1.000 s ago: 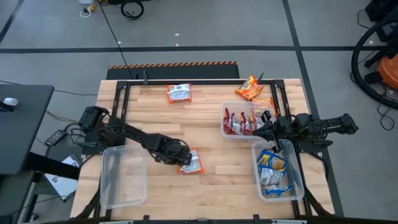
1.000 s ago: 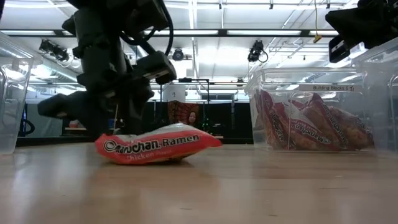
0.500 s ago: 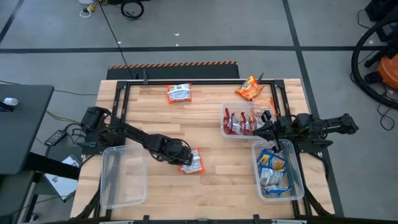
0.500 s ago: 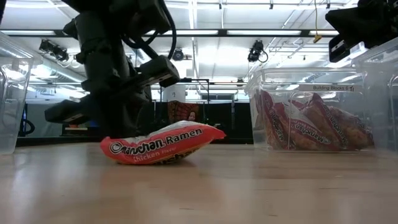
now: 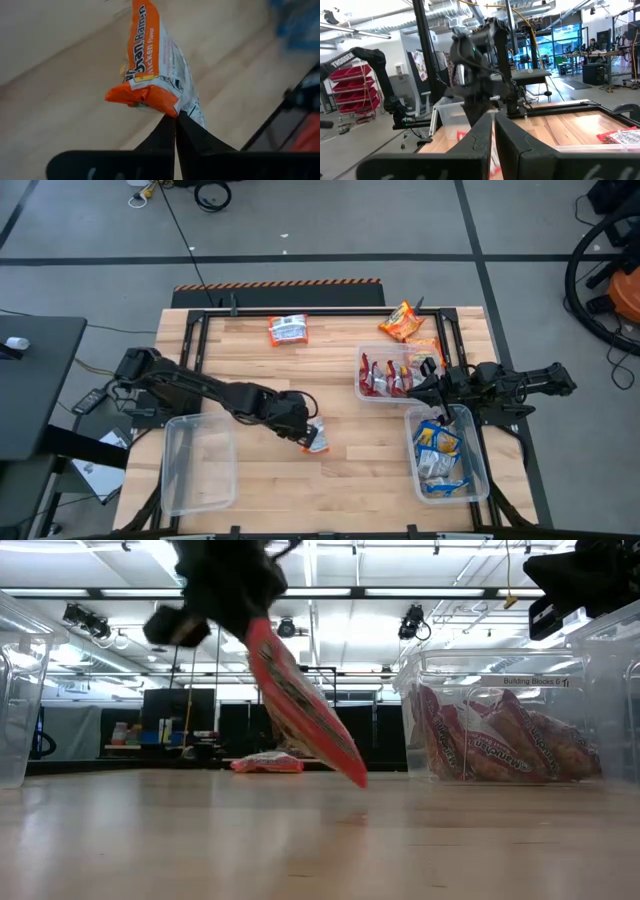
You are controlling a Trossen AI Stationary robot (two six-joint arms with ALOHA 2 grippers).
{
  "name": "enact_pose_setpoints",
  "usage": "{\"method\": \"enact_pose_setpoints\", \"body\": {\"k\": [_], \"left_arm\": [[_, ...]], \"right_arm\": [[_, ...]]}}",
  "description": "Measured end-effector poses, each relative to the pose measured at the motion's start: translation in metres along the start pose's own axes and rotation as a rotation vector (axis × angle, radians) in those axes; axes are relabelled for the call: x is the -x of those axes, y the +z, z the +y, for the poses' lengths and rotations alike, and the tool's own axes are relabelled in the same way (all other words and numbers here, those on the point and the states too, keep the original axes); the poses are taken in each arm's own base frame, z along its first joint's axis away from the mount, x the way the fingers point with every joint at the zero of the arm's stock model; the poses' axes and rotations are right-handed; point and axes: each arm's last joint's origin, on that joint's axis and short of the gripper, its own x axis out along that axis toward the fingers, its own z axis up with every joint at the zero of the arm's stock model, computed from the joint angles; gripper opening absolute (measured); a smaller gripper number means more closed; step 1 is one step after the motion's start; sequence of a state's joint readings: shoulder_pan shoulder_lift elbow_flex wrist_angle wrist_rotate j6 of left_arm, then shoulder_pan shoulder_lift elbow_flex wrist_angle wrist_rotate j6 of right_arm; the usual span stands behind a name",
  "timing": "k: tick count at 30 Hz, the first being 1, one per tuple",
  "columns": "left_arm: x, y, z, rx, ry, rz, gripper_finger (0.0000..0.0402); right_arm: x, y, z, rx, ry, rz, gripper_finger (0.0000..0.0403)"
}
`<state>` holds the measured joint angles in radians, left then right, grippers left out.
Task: Sort Maruchan noodles
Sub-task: Put the orange noodle pack into the left container
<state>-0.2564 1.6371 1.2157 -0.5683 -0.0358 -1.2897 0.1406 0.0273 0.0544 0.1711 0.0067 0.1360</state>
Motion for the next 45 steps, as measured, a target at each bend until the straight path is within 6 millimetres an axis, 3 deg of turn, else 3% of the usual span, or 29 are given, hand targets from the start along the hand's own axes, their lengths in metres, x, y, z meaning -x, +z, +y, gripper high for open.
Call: {"method": "enact_pose_setpoints", "body": {"k": [6, 12, 18, 21, 25, 28, 34, 45], "left_arm": [[0.054, 0.004, -0.016, -0.163, 0.122, 0.14, 0.0004], [0.13, -0.003, -0.022, -0.325, 0.216, 0.318, 0.0003], [0.194, -0.018, -0.024, -0.506, 0.071, 0.408, 0.0003], [0.218, -0.031, -0.017, -0.526, -0.003, 0.449, 0.0003], [0.234, -0.053, -0.001, -0.516, -0.009, 0.489, 0.0003], [0.239, -0.07, 0.018, -0.502, 0.025, 0.533, 0.0002], [0.226, -0.093, 0.055, -0.511, 0.152, 0.6, 0.0002], [0.138, -0.101, 0.11, -0.833, 0.494, 0.658, 0.0002]], "right_arm": [[0.0, 0.0, 0.0, 0.0, 0.0, 0.0, 0.0027], [0.0, 0.002, 0.0, 0.0, 0.002, -0.016, 0.0028], [0.0, 0.002, 0.0, 0.0, 0.002, -0.017, 0.0027], [0.0, 0.002, 0.0, 0.0, 0.002, -0.017, 0.0028], [0.0, 0.002, 0.0, 0.0, 0.003, -0.025, 0.0029], [0.0, 0.003, 0.0, -0.001, 0.004, -0.033, 0.0027], [0.0, 0.003, 0.0, 0.0, 0.004, -0.032, 0.0028], [0.0, 0.003, 0.0, 0.0, 0.004, -0.031, 0.0029]]}}
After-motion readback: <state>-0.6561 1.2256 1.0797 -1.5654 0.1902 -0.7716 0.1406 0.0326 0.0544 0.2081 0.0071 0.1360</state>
